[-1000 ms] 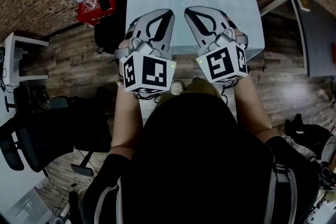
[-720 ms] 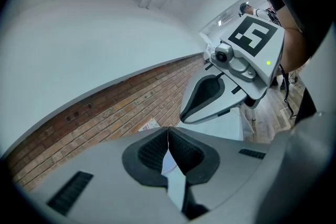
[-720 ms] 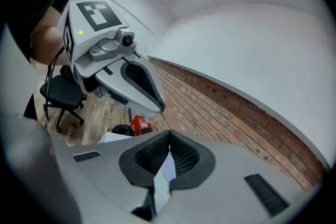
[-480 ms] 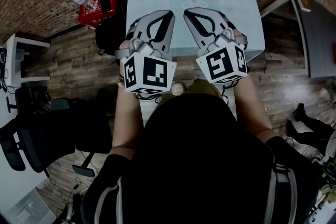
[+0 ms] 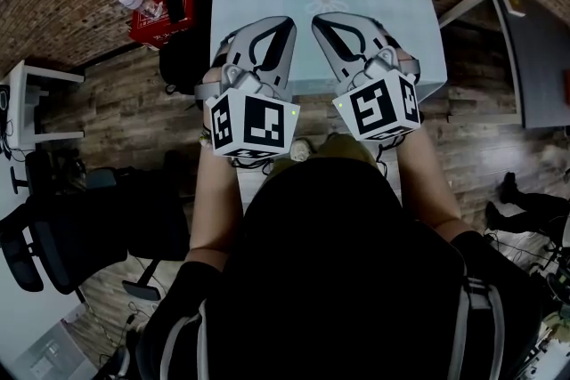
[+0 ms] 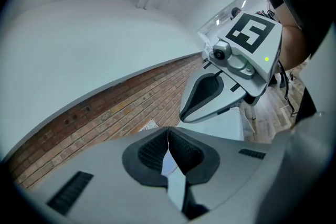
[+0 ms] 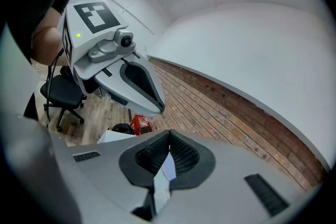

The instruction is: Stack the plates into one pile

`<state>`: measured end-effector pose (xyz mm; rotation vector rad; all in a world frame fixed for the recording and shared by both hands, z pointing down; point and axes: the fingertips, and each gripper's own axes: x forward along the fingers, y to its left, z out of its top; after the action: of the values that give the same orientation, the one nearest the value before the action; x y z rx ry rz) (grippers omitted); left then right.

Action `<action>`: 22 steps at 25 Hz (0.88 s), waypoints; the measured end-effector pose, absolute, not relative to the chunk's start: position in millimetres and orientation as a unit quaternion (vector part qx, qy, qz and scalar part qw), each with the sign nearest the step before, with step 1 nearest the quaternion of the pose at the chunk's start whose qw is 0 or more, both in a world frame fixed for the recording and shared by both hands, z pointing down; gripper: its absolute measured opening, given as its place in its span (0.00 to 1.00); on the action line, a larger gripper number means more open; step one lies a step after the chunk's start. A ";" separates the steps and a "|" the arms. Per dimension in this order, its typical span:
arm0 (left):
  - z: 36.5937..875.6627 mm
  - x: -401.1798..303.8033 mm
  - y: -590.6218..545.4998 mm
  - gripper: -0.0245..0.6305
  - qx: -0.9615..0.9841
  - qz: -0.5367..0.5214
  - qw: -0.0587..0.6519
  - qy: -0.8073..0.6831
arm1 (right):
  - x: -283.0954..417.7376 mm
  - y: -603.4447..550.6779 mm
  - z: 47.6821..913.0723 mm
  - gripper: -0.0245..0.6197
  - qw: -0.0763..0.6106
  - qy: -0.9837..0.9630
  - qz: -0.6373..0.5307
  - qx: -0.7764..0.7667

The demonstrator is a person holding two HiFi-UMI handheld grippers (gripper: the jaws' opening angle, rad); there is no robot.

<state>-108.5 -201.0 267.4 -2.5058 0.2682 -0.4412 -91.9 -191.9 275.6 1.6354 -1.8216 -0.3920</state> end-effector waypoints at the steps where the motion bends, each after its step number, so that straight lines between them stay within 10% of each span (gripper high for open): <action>1: 267.0 -108.6 -201.2 0.07 -0.938 -0.164 0.287 0.102 | -92.1 -191.7 275.5 0.09 0.325 -0.695 -0.150 0.624; 22: 266.2 -112.2 -199.2 0.07 -0.939 -0.159 0.287 0.101 | -98.2 -190.1 275.1 0.09 0.340 -0.688 -0.161 0.621</action>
<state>-112.2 -199.2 266.2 -2.5096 0.2690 -0.4239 -98.2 -190.1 275.1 1.6150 -1.7897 -0.4197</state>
